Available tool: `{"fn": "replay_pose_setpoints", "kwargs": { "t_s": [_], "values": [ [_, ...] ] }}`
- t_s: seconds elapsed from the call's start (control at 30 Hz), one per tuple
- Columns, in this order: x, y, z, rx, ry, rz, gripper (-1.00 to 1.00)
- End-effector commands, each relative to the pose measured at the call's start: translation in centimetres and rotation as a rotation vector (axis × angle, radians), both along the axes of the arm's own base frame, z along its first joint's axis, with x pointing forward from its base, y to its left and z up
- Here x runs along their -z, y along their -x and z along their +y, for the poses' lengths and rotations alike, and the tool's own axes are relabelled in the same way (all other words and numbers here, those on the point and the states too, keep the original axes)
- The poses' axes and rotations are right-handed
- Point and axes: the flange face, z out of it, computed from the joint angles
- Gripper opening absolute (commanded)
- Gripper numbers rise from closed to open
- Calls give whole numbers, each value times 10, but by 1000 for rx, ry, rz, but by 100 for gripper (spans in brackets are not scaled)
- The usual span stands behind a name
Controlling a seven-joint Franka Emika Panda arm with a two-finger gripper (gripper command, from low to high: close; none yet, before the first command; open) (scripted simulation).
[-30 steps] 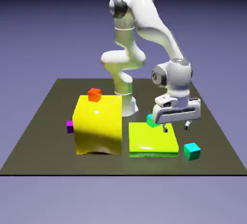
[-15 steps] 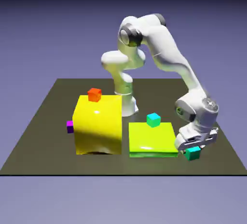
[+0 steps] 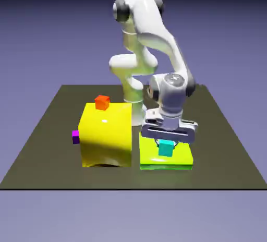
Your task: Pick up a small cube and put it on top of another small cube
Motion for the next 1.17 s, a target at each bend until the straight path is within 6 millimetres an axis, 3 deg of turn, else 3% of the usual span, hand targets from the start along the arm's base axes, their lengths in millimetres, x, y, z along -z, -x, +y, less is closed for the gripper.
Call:
{"fn": "replay_pose_setpoints", "kwargs": {
  "t_s": [0.0, 0.1, 0.23, 0.37, 0.47, 0.53, 0.67, 0.73, 1.0, 1.03, 1.07, 1.13],
  "values": [
    [-9, 6, -16, 50, 0, -18, -100],
    [-33, 32, -96, 268, -15, -74, -100],
    [-56, 87, -190, 566, -55, -146, -100],
    [-57, 165, -270, 893, -123, -192, -100],
    [-30, 217, -309, 1107, -174, -160, -100],
    [-8, 251, -327, 1243, -207, -123, -100],
    [56, 308, -346, 1464, -226, 46, -100],
    [60, 312, -347, 1477, -227, 56, -100],
    [128, 308, -336, 1477, -227, 56, -100],
    [128, 308, -336, 1477, -227, 56, 100],
    [128, 308, -336, 1477, -227, 56, 100],
    [110, 306, -340, 1474, -233, 53, 100]
  ]
}}
